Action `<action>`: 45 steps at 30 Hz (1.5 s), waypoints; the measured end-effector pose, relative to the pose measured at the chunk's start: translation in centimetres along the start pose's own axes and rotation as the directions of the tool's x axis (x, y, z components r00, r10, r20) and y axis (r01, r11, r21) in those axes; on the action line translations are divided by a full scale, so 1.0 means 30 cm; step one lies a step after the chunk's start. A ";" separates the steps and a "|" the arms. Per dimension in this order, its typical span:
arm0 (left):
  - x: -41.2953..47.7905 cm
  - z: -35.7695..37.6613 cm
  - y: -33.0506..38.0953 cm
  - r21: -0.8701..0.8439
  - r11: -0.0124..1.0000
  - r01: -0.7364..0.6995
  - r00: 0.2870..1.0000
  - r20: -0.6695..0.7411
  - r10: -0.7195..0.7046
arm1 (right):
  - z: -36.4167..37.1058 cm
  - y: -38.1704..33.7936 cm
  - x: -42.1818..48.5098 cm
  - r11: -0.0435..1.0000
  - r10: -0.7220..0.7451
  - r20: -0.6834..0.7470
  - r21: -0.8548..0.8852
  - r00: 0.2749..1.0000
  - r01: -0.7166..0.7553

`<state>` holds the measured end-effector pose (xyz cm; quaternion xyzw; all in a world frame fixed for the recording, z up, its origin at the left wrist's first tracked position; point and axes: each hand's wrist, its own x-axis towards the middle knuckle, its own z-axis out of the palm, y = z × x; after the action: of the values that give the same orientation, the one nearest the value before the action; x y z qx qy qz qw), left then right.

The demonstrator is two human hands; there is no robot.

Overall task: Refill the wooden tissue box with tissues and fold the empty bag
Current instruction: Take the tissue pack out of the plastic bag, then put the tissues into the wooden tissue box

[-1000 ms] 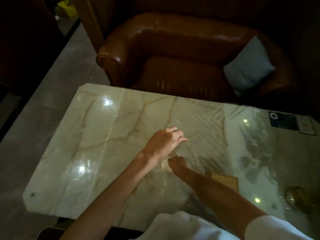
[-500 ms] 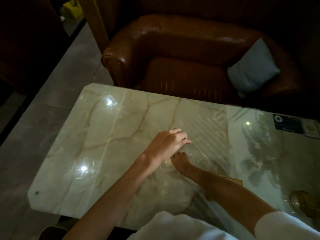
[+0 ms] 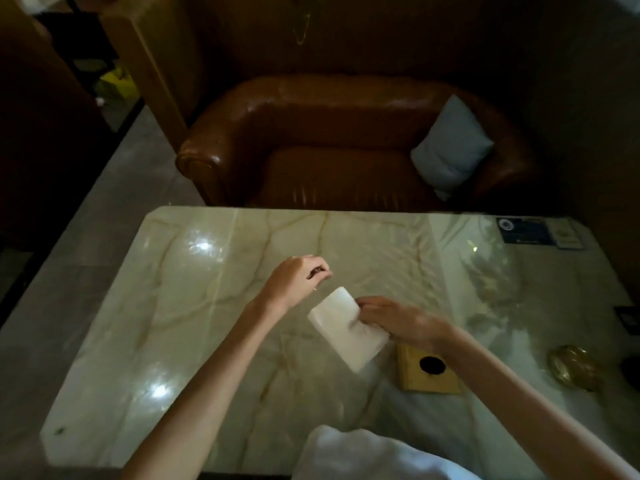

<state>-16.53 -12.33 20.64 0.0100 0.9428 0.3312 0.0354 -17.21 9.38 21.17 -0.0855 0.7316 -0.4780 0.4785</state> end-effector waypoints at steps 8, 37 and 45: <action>-0.006 0.040 0.073 0.087 0.996 0.025 0.995 -0.093 -0.017 | -0.193 0.151 -0.292 0.746 0.042 -0.151 0.662 0.988 0.070; -0.410 0.773 -0.016 0.509 0.859 0.063 0.826 0.457 -0.331 | -0.483 1.047 -0.229 0.767 0.541 -0.483 0.618 0.688 -0.169; -0.407 0.850 -0.043 0.542 0.828 0.147 0.708 0.527 -0.470 | -0.450 1.128 -0.181 0.782 0.567 -0.464 0.562 0.681 -0.268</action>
<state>-2.47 2.06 0.74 -0.0326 0.9104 0.0625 0.4077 -13.66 38.76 -0.75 0.3613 0.7130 -0.5084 0.3205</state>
